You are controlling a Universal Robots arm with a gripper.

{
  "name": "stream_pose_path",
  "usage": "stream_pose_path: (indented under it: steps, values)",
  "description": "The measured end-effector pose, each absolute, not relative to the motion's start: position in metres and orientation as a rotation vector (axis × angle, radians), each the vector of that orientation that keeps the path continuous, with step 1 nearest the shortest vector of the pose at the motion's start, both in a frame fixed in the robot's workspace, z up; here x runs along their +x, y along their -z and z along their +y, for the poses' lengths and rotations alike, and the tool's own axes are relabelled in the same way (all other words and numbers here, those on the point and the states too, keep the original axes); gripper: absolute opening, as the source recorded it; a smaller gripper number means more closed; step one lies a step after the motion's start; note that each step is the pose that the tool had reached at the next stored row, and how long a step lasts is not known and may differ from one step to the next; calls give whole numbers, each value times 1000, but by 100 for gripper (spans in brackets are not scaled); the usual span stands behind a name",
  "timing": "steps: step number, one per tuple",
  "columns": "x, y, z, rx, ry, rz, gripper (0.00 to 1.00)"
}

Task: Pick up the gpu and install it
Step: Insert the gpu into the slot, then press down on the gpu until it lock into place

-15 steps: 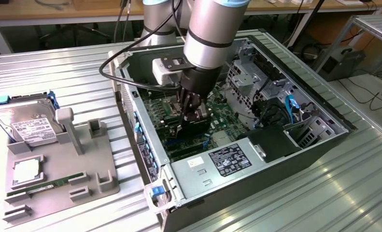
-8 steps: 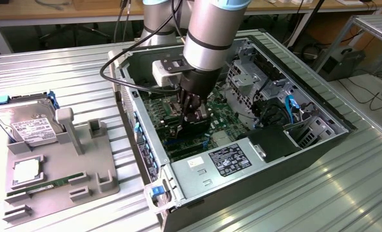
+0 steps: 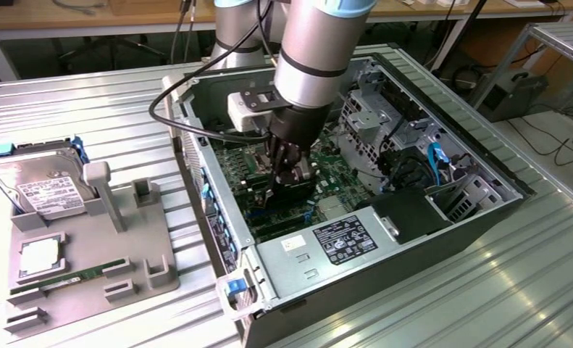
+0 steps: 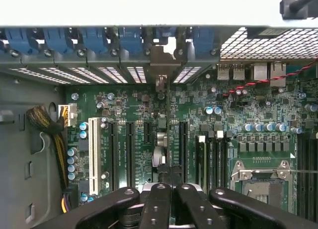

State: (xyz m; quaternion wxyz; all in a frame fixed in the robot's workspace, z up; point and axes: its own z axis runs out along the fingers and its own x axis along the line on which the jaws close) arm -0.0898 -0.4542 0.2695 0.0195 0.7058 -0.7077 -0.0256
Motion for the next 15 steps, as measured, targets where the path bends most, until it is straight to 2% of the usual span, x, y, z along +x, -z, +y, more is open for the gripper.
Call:
stream_pose_path:
  steps: [2,7,15]
  values:
    - [-90,-270,-454,2190,80,-2197,11]
    - [-90,-295,-452,2190,80,-2197,11]
    - [-90,-295,-452,2190,80,-2197,11]
